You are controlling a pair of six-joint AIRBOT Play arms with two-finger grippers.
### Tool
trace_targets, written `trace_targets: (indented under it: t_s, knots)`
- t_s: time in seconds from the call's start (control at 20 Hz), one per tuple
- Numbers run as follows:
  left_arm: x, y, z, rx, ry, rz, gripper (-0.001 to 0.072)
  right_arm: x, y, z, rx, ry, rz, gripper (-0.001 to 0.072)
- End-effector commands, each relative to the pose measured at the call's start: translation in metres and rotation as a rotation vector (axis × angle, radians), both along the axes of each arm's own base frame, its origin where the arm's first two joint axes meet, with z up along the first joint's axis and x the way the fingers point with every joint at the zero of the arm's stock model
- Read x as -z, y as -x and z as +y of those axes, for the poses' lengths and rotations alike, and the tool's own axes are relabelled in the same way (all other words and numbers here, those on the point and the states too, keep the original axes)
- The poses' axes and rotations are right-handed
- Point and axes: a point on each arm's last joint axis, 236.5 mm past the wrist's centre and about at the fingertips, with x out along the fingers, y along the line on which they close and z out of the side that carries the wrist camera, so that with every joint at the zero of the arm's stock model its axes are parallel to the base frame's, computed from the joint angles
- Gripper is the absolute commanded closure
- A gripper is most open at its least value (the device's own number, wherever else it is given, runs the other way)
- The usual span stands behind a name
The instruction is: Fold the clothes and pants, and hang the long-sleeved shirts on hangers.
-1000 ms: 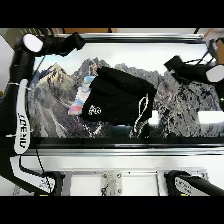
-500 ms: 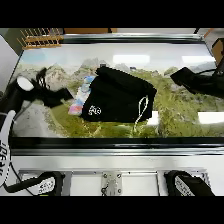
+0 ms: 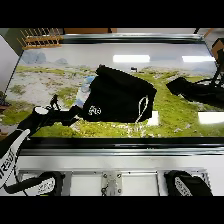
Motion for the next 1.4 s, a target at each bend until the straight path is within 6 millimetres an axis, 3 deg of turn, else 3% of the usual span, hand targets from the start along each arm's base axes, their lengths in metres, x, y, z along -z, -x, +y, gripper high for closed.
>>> trace_targets:
  t_s: [0.0, 0.3, 0.35, 0.45, 0.5, 0.6, 0.7, 0.8, 0.9, 1.1, 1.35]
  knots:
    - [0.010, -0.020, -0.021, 0.035, 0.014, -0.021, -0.0010, 0.001, 0.001, 0.001, -0.003, -0.001, 0.003, 0.0108]
    - [0.014, -0.045, -0.037, 0.078, 0.065, 0.019, -0.0006, 0.001, 0.001, 0.001, -0.003, -0.001, 0.003, 0.0108]
    - [0.014, -0.046, -0.036, 0.067, 0.066, 0.021, 0.0146, 0.001, 0.001, 0.001, -0.004, -0.001, 0.003, 0.0108]
    - [0.014, -0.046, -0.036, 0.069, 0.067, 0.022, 0.0569, 0.004, 0.002, 0.000, -0.002, 0.004, 0.011, 0.0108]
    - [0.011, -0.045, -0.035, 0.081, 0.066, 0.013, 0.0696, 0.012, 0.003, -0.003, 0.002, 0.014, 0.027, 0.0108]
    - [0.001, -0.042, -0.031, 0.127, 0.016, -0.022, 0.0697, 0.050, 0.012, -0.015, 0.085, 0.003, 0.142, 0.0108]
    - [-0.009, -0.037, -0.025, 0.182, -0.035, -0.051, 0.0696, 0.109, 0.029, -0.029, 0.191, -0.007, 0.316, 0.0107]
    - [-0.015, -0.032, -0.019, 0.228, -0.084, -0.071, 0.0697, 0.169, 0.042, -0.027, 0.224, -0.033, 0.442, 0.0105]
    - [-0.020, -0.029, -0.016, 0.249, -0.109, -0.085, 0.0697, 0.215, 0.040, -0.014, 0.252, -0.125, 0.509, 0.0105]
    - [-0.021, -0.028, -0.017, 0.253, -0.105, -0.083, 0.0697, 0.256, 0.008, 0.023, 0.176, -0.211, 0.476, 0.0107]
    - [-0.021, -0.028, -0.017, 0.252, -0.105, -0.083, 0.0696, 0.279, -0.003, 0.058, 0.085, -0.244, 0.459, 0.0110]
